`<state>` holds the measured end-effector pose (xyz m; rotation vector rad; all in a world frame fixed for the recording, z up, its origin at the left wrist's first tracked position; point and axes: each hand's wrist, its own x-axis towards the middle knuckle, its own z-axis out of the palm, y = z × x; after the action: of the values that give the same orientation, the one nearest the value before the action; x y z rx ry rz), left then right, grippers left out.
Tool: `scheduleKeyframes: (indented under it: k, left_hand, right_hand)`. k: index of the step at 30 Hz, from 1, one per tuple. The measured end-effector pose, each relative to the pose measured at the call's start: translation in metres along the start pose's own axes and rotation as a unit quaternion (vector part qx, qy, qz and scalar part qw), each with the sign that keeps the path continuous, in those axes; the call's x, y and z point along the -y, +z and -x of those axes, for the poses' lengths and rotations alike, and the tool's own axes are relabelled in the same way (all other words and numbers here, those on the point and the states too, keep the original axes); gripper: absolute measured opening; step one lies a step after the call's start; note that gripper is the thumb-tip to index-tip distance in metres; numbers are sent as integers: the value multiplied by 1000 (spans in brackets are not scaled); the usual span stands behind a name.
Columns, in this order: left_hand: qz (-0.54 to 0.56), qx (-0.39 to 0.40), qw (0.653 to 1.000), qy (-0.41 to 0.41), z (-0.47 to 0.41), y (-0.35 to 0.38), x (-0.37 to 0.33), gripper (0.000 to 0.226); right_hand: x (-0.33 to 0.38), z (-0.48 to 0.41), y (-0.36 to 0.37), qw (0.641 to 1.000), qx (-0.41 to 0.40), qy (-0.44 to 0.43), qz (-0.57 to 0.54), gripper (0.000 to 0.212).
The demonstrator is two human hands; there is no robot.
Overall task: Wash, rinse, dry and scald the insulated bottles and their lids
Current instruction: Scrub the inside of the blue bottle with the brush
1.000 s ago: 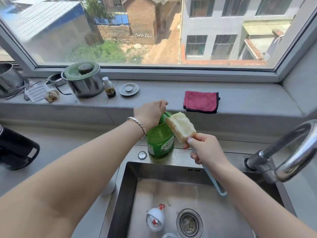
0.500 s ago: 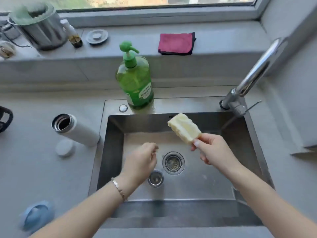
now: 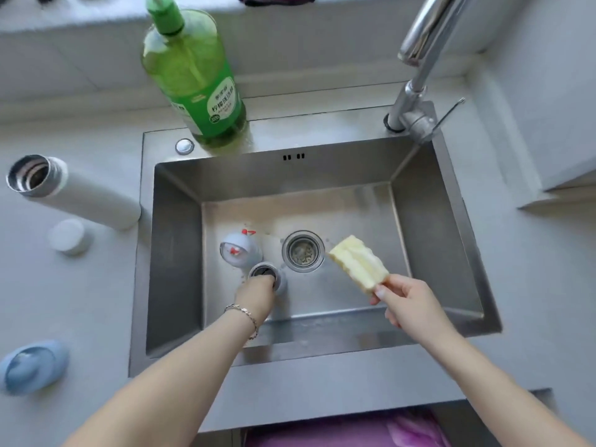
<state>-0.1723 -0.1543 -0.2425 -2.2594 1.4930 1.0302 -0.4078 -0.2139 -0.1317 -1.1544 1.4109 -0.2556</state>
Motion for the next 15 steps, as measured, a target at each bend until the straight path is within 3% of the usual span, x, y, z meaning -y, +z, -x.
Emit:
scheduleKeyframes:
  k: [3,7,9,12,15]
  left_hand:
    - [53,-23,998,-10,3,-3,2,14]
    - [273,-73,957,-59,35,-29,1,33]
    - [413,-84,903,-87,61,-48,-5,28]
    - [595,-78,794,-92,104,-77,-24,23]
    - [655,-114,745,-51,135,-102,-46,28]
  right_hand:
    - [-3,3,-1,1000,4,-9,12,25]
    - [3,12,-1,995,3,-49,83,34]
    - [10,16,1,990,-10,-80,113,41]
    - [25,24,14,974,-38,-151,164,42]
    - [44,47,45,924,-39,-284,252,34]
